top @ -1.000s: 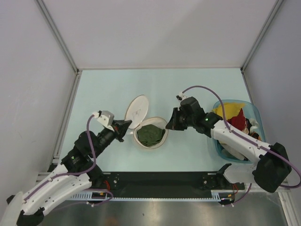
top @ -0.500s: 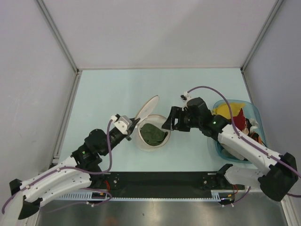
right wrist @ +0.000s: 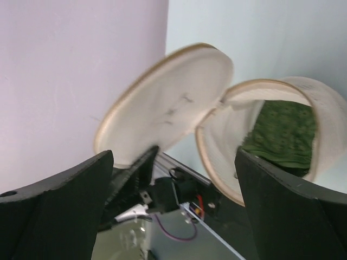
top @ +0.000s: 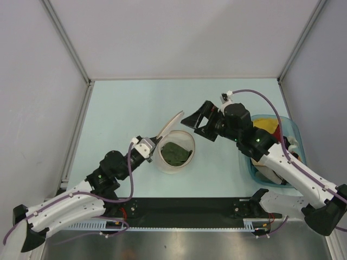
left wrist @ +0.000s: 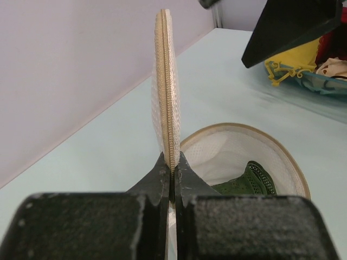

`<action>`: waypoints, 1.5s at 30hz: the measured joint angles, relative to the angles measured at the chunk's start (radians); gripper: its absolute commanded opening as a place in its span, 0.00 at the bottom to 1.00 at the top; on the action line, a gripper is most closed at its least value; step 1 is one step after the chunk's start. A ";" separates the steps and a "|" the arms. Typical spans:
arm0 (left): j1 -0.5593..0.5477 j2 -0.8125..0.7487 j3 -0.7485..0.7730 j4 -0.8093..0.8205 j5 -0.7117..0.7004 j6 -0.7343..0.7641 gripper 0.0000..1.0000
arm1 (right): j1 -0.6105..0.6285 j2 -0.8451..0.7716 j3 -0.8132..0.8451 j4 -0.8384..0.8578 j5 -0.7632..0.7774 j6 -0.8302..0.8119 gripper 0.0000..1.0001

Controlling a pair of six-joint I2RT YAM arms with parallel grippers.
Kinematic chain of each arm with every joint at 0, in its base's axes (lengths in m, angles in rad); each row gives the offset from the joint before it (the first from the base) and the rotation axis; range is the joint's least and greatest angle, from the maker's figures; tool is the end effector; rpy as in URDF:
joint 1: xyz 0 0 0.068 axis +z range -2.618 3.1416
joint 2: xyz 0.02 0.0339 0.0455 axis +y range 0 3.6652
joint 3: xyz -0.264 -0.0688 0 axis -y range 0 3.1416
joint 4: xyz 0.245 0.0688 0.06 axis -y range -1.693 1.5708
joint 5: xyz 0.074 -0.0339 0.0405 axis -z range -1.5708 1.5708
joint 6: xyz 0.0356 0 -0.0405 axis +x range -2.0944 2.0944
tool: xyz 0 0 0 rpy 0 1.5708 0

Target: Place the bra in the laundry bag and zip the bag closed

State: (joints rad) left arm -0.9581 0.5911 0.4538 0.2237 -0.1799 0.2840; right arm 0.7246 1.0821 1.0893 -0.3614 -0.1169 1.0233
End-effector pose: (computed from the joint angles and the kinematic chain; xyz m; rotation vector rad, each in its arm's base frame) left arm 0.0974 -0.1275 0.2959 0.7489 1.2989 -0.4110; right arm 0.1793 0.1643 0.3704 0.2325 2.1325 1.2251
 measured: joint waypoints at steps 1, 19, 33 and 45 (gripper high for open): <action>0.000 0.002 0.000 0.000 0.000 0.005 0.00 | 0.012 0.012 0.018 0.001 0.019 0.018 1.00; -0.011 -0.004 0.000 -0.002 0.018 0.024 0.07 | 0.113 0.209 0.159 0.055 0.171 0.228 0.30; -0.017 -0.243 0.035 -0.235 0.125 -0.340 0.98 | 0.119 -0.024 -0.272 0.285 0.150 0.198 0.00; -0.017 -0.350 0.097 -0.526 -0.137 -0.810 0.99 | 0.137 -0.042 -0.489 0.438 0.008 0.048 0.61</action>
State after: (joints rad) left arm -0.9749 0.2413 0.5503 -0.3019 -0.3164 -0.5259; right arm 0.8619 1.0397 0.6006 0.0769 -0.1093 1.0718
